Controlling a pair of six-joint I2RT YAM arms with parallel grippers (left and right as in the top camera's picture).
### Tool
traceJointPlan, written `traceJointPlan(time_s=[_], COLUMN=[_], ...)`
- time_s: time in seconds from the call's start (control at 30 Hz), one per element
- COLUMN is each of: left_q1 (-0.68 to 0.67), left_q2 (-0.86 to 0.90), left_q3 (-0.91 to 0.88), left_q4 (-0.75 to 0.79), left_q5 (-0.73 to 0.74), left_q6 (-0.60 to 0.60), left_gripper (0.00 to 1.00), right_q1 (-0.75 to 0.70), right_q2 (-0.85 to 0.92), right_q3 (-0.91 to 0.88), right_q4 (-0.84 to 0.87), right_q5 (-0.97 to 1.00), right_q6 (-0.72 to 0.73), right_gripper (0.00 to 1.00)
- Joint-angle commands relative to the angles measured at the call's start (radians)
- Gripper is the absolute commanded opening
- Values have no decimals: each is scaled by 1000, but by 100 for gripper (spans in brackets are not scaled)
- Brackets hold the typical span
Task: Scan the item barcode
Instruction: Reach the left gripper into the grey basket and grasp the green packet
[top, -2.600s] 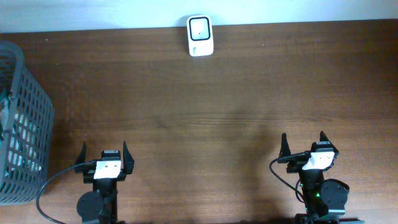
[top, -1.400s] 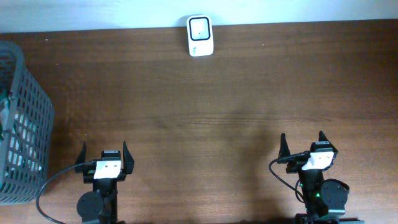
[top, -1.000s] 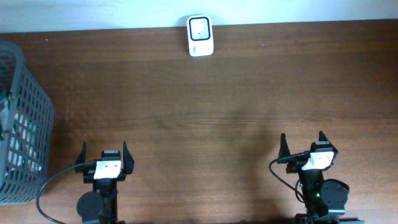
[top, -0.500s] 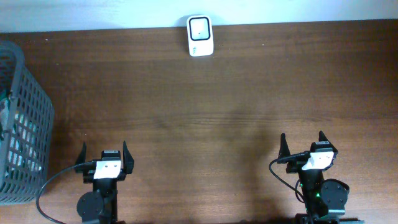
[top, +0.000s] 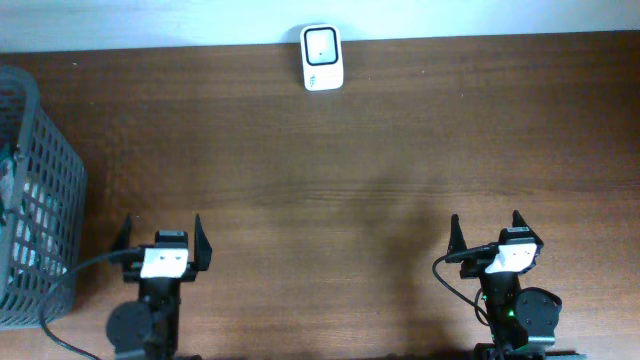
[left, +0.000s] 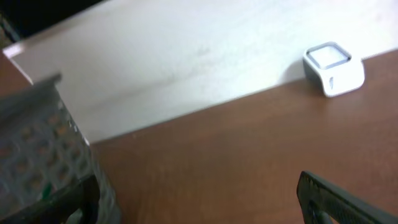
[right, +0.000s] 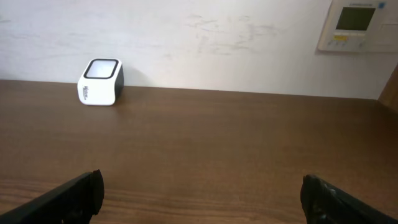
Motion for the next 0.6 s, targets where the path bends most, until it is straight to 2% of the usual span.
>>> traceJointPlan(time_s=[0.0, 0.1, 0.23, 0.43, 0.57], left_q1=[-5, -5, -5, -3, 7], left_q2=[116, 198, 344, 601, 812], left_q3=[154, 242, 401, 712, 991], left_q4=[6, 5, -36, -218, -405], left_q5=[71, 84, 182, 291, 399], left_q6=[-10, -47, -49, -50, -53], left_gripper=[99, 99, 99, 99, 99], right_q1=[-6, -6, -6, -6, -6], right_q2=[2, 2, 2, 2, 2], right_q3=[-8, -8, -8, -8, -8], right_q4=[-1, -1, -1, -1, -1], right_q5=[-13, -13, -13, -13, -13], right_q6=[-7, -7, -7, -7, -7], right_gripper=[98, 98, 98, 98, 98])
